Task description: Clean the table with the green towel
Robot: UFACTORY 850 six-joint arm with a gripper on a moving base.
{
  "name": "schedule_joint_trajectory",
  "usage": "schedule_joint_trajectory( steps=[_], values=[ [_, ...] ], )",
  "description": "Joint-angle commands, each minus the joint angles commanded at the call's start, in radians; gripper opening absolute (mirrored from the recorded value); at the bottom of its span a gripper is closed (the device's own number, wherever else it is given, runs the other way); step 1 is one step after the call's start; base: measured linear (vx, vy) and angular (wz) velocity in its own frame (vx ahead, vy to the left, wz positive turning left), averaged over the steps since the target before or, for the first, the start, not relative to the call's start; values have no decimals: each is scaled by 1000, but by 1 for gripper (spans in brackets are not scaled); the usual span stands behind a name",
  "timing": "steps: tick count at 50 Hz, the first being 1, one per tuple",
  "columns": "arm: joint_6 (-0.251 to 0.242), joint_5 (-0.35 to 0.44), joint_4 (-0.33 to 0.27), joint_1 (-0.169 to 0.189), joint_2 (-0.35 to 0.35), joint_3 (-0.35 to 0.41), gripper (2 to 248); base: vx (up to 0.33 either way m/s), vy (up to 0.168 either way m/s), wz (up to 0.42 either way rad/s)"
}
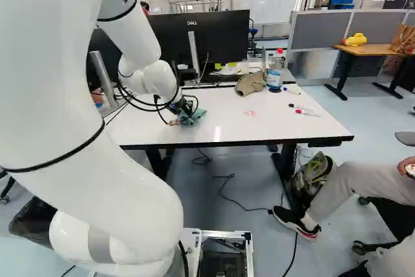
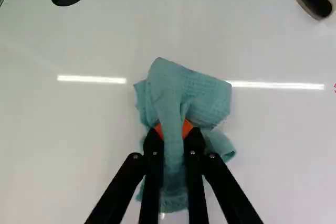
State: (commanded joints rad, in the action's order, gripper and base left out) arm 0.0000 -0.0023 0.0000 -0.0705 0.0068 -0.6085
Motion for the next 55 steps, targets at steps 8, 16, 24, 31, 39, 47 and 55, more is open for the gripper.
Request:
schedule_joint_trajectory(
  steps=[8,16,24,31,39,47,55],
  values=[
    [0,0,0,2,42,42,50,0,0,0],
    [0,0,0,21,74,74,50,0,0,0],
    [0,0,0,50,97,96,50,0,0,0],
    [0,0,0,79,102,100,50,0,0,0],
    [0,0,0,112,101,99,50,0,0,0],
    [0,0,0,146,98,97,50,0,0,0],
    [0,0,0,179,94,93,50,0,0,0]
  ],
)
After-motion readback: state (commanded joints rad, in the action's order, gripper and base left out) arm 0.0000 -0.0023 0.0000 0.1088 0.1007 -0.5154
